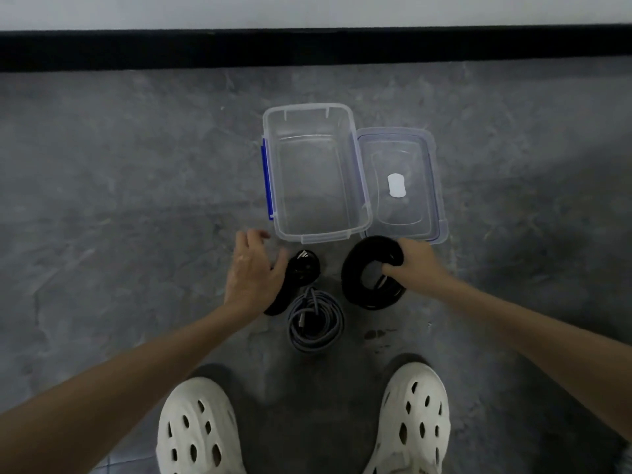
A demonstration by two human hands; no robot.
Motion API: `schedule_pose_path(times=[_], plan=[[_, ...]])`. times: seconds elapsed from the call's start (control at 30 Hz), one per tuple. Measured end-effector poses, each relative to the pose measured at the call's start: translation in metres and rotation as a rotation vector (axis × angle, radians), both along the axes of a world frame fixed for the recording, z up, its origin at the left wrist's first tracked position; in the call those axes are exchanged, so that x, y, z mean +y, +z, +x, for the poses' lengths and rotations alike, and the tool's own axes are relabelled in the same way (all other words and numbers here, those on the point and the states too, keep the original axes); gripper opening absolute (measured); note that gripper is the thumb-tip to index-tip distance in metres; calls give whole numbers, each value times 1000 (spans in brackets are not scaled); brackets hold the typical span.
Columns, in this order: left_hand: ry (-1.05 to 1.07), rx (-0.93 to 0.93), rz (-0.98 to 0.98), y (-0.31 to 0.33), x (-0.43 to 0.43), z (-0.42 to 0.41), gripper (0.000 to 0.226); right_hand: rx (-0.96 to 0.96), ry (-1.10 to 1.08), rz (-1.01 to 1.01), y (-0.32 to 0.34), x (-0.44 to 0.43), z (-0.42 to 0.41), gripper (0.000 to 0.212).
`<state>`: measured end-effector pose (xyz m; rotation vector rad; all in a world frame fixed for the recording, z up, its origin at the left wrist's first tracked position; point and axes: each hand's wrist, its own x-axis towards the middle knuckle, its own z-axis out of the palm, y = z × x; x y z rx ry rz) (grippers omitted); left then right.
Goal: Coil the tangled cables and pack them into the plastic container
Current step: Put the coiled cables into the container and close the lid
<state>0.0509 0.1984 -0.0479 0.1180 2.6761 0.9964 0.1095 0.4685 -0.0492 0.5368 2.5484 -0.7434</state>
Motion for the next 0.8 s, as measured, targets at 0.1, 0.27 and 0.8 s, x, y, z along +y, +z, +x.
schedule_pose_path(times=[0.1, 0.27, 0.8], plan=[[79, 52, 34, 7, 9, -23, 52, 7, -51, -20, 32, 5, -16, 15], [-9, -96, -4, 0, 21, -57, 68, 66, -318, -288, 72, -3, -70, 14], [-171, -131, 21, -20, 2, -8, 75, -222, -118, -125, -10, -82, -115, 45]])
